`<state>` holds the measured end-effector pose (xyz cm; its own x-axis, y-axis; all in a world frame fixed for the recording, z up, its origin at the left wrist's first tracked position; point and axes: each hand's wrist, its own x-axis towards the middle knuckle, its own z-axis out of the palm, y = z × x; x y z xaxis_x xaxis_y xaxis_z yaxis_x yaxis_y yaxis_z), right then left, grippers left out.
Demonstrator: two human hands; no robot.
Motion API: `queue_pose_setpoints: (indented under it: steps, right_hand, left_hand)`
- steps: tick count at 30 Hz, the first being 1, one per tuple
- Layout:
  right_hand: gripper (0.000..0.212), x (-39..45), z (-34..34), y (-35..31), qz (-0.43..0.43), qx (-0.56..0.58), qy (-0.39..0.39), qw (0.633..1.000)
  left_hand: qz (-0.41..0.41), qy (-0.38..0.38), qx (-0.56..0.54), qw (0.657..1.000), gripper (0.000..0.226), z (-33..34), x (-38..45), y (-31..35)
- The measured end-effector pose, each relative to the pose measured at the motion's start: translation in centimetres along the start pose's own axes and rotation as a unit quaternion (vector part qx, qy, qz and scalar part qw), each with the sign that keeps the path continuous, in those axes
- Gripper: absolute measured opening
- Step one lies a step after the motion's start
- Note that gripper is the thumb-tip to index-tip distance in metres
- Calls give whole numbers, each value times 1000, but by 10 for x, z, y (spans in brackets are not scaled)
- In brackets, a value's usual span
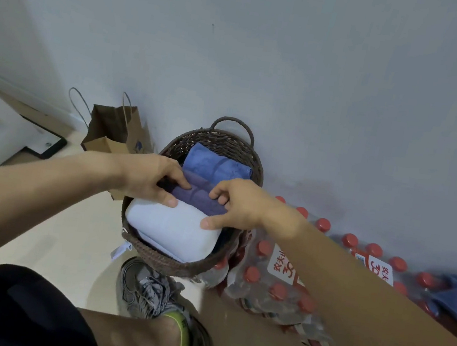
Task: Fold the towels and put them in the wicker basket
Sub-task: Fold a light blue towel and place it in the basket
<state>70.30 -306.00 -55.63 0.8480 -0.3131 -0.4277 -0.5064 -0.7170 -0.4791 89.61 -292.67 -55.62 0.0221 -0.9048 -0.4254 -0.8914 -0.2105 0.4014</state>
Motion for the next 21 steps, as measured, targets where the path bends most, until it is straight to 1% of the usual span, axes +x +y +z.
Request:
queue_pose_setpoints:
  steps: [2, 4, 5, 7, 9, 11, 12, 13, 14, 16, 17, 19, 21]
  right_hand:
    - [74, 1, 8, -4, -18, -56, 1, 998]
    - [75, 1, 15, -11, -29, -108, 8, 994]
    - [73, -1, 16, -13, -31, -117, 14, 993]
    - [67, -11, 14, -13, -45, -93, 41, 994]
    - [60, -33, 6, -6, -65, -31, 97, 993]
    - [51, -65, -6, 8, -84, 3, 159, 984]
    - [45, -84, -14, 19, -82, 9, 170, 982]
    - [39, -104, -22, 32, -69, 14, 162, 984]
    - [34, -125, -30, 48, -49, 17, 137, 989]
    - [30, -170, -45, 84, 6, 26, 75, 997]
    - [29, -192, -51, 104, 38, 26, 56, 997]
    - [26, -235, -61, 145, 98, 4, 53, 994]
    - [25, -277, -68, 188, 157, -19, 74, 985]
  left_hand:
    - [-10, -23, 24, 999, 53, -1, 2, 4]
    - [-24, -39, 75, 996, 56, -2, 10, 14]
    - [-32, -46, 98, 994, 57, -4, 14, 20]
    - [-46, -60, 141, 987, 59, -9, 20, 32]
    - [-53, -56, 171, 982, 58, -18, 22, 43]
    - [-49, -22, 161, 986, 48, -27, 23, 59]
    - [-42, 1, 142, 989, 38, -31, 24, 72]
    - [-30, 19, 128, 991, 29, -33, 27, 88]
    - [-13, 28, 125, 992, 22, -35, 32, 107]
    - [22, 34, 127, 991, 20, -34, 47, 155]
    - [33, 33, 116, 992, 20, -31, 56, 182]
    - [51, 15, 65, 996, 20, -20, 77, 236]
    - [77, -8, 23, 997, 21, -1, 100, 290]
